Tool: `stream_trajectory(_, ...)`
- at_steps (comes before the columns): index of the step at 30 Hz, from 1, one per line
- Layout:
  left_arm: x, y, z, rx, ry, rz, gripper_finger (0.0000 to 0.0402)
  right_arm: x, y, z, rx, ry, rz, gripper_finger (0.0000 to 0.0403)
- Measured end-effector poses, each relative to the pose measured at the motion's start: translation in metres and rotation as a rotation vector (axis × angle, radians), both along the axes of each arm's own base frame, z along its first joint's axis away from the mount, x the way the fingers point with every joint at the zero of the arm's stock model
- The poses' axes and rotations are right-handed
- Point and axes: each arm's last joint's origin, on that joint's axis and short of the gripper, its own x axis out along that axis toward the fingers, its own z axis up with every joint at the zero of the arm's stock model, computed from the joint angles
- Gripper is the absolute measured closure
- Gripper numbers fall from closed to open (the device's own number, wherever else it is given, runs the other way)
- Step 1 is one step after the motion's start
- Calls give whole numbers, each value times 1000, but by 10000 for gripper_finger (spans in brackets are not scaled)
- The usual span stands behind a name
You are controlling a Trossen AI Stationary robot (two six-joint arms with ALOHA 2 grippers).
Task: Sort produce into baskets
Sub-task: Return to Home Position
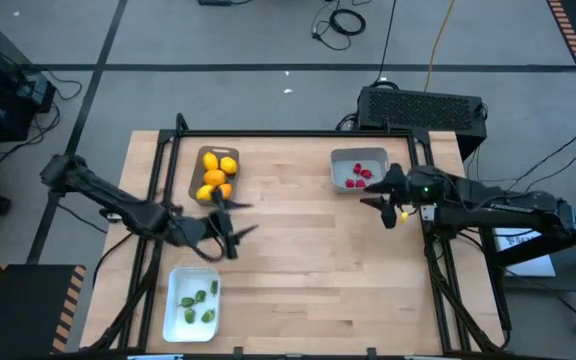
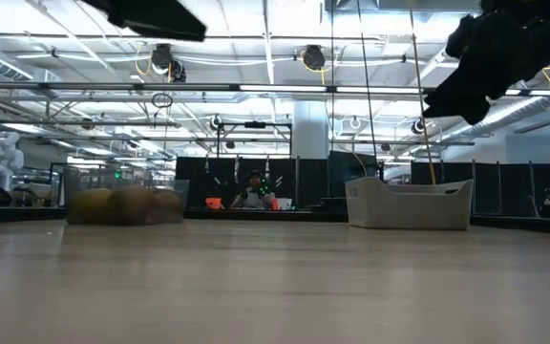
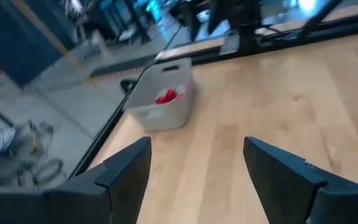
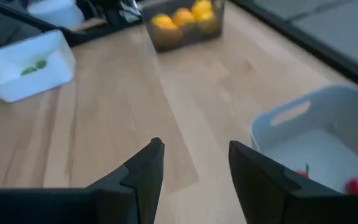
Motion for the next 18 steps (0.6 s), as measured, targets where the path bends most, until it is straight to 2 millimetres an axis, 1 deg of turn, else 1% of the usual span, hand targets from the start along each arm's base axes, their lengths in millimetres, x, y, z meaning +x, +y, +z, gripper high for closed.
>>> stream_trajectory(5, -39, 34, 23, -111, 0, 30, 139, 2, 0, 2, -127, -111, 43, 232)
stream_trajectory(7, -56, 44, 25, -141, -40, 26, 139, 5, -1, 1, -185, -170, 51, 232)
stream_trajectory(10, -81, 56, 17, -191, -116, 36, 139, 8, -1, -5, -241, -263, 49, 232)
stream_trajectory(13, -102, 64, 3, -248, -190, 57, 139, 8, -1, -12, -255, -316, 45, 232)
stream_trajectory(16, -117, 68, -12, -299, -252, 67, 139, 7, -1, -17, -243, -314, 42, 232)
stream_trajectory(18, -123, 70, -22, -326, -282, 68, 139, 7, -1, -20, -225, -312, 36, 232)
